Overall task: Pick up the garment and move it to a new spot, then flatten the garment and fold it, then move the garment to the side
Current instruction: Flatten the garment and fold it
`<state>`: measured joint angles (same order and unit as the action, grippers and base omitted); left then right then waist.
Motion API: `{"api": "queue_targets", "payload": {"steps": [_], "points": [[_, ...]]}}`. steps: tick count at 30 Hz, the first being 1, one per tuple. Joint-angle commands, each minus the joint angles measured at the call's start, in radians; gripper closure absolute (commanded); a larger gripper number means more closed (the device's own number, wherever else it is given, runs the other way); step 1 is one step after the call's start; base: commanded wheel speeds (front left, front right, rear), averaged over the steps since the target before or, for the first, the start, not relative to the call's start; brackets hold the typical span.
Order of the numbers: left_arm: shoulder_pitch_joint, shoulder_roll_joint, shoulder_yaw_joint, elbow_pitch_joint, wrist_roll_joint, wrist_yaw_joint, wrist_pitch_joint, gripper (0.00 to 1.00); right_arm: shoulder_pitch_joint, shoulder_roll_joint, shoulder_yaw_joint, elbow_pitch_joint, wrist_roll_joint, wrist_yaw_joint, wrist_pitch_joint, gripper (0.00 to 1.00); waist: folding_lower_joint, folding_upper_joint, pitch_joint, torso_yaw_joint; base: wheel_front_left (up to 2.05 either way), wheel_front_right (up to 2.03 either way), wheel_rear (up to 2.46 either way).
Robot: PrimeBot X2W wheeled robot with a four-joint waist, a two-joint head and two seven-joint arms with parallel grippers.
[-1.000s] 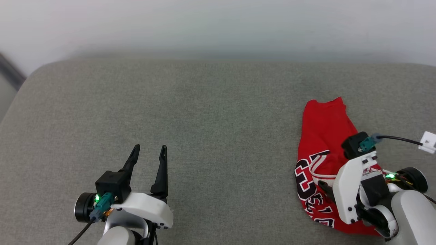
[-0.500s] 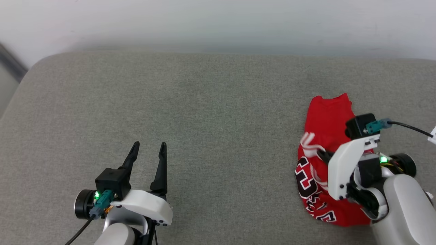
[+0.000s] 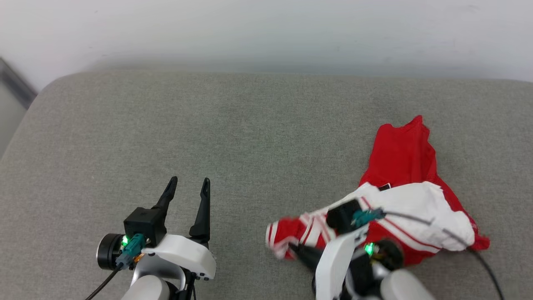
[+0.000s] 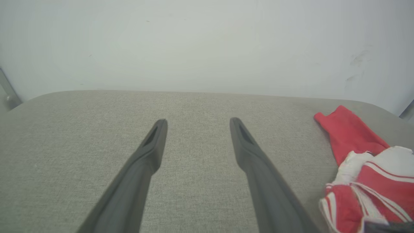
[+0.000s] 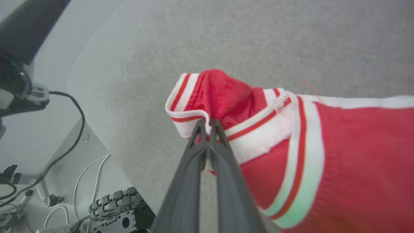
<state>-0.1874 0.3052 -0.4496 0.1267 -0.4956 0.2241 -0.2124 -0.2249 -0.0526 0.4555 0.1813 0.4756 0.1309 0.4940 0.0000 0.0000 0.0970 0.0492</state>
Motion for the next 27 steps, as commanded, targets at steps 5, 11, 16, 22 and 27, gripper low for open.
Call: {"api": "queue_targets", "payload": {"steps": [5, 11, 16, 22, 27], "points": [[0.004, -0.004, -0.005, 0.006, -0.005, 0.001, 0.002, 0.00, 0.037, 0.004, 0.068, 0.099, 0.024, 0.000, -0.051, 0.00, 0.0000, 0.0000, -0.001, 0.009, 0.00, 0.00, 0.00], [0.019, -0.001, -0.006, 0.016, -0.011, 0.005, -0.001, 0.00, 0.010, 0.004, 0.070, 0.058, 0.025, 0.000, -0.275, 0.00, 0.0000, 0.0000, -0.019, 0.010, 0.00, 0.00, 0.00], [0.040, -0.001, -0.007, 0.022, -0.017, 0.011, -0.002, 0.00, 0.038, 0.003, 0.000, 0.008, 0.002, 0.000, -0.399, 0.00, 0.0000, 0.0000, -0.046, 0.009, 0.00, 0.00, 0.00], [0.057, 0.003, -0.004, 0.011, -0.025, 0.023, -0.003, 0.00, 0.078, -0.035, -0.226, -0.024, -0.041, 0.000, -0.326, 0.00, 0.0000, 0.0000, -0.063, -0.001, 0.00, 0.00, 0.00], [0.060, 0.008, -0.002, 0.003, -0.027, 0.027, -0.003, 0.00, 0.089, -0.100, -0.434, -0.044, -0.079, 0.000, -0.126, 0.00, 0.0000, 0.0000, -0.062, -0.015, 0.00, 0.00, 0.00]]}}
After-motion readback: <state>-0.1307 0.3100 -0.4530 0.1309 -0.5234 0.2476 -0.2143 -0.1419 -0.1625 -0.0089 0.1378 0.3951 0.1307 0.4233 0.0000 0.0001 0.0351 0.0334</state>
